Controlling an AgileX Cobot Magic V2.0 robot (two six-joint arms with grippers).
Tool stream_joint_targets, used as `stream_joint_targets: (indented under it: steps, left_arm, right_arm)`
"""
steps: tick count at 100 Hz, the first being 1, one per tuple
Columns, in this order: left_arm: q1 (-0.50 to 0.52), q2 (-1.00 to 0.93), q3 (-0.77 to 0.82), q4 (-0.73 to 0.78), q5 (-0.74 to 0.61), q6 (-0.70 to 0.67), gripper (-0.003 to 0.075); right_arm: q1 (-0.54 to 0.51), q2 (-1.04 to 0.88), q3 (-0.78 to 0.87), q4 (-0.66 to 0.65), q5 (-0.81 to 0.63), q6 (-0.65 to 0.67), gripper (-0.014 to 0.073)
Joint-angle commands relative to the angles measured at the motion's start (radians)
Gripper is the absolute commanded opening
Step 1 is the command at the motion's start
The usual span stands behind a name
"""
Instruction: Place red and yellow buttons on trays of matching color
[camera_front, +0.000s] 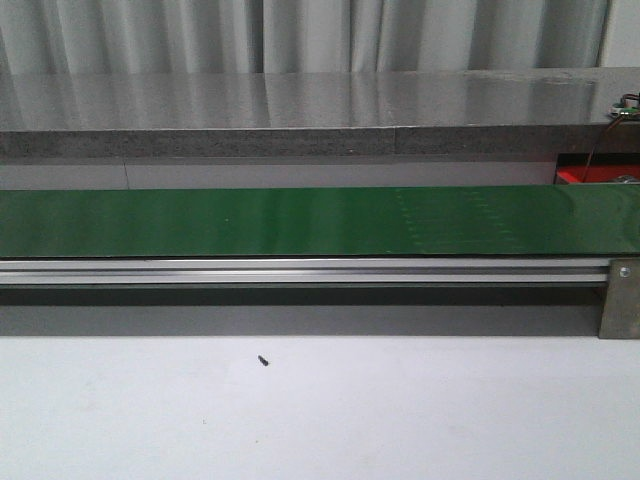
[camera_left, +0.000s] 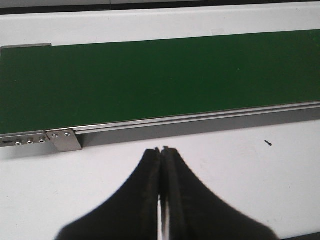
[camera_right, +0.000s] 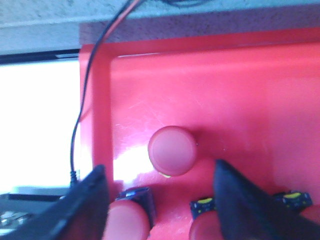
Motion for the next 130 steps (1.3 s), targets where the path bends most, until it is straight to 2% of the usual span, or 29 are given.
stream_joint_targets:
  steps: [1, 11, 21, 38, 72, 95, 130]
  left_arm:
    - [-0.008, -0.002, -0.026, -0.033, -0.060, -0.001, -0.0020]
    - [-0.008, -0.002, -0.026, -0.033, -0.060, -0.001, -0.0020]
    - [-0.008, -0.002, -0.026, -0.033, -0.060, -0.001, -0.0020]
    - [-0.008, -0.002, -0.026, -0.033, -0.060, -0.001, -0.0020]
    - [-0.008, -0.002, -0.026, -0.033, -0.060, -0.001, -0.0020]
    - [-0.008, -0.002, -0.026, -0.033, -0.060, -0.001, -0.0020]
    - [-0.008, -0.002, -0.026, -0.033, -0.060, -0.001, -0.0020]
  right_arm:
    - [0.001, -0.104, 0.001, 0.021, -0.016, -0.007, 0.0274]
    - [0.016, -0.154, 0.057, 0.020, -0.018, -0.032, 0.0076]
    - [0.036, -0.218, 0.134, 0.020, -0.047, -0.046, -0.0074]
    - [0.069, -0.361, 0.303, 0.021, -0.146, -0.046, -0.0064]
    - [0.179, -0.689, 0.699, 0.020, -0.458, -0.046, -0.0064]
    - [0.244, -0.911, 0.960, 0.020, -0.600, -0.046, -0.0064]
    - [0.321, -1.174, 1.251, 0.021, -0.701, -0.046, -0.0068]
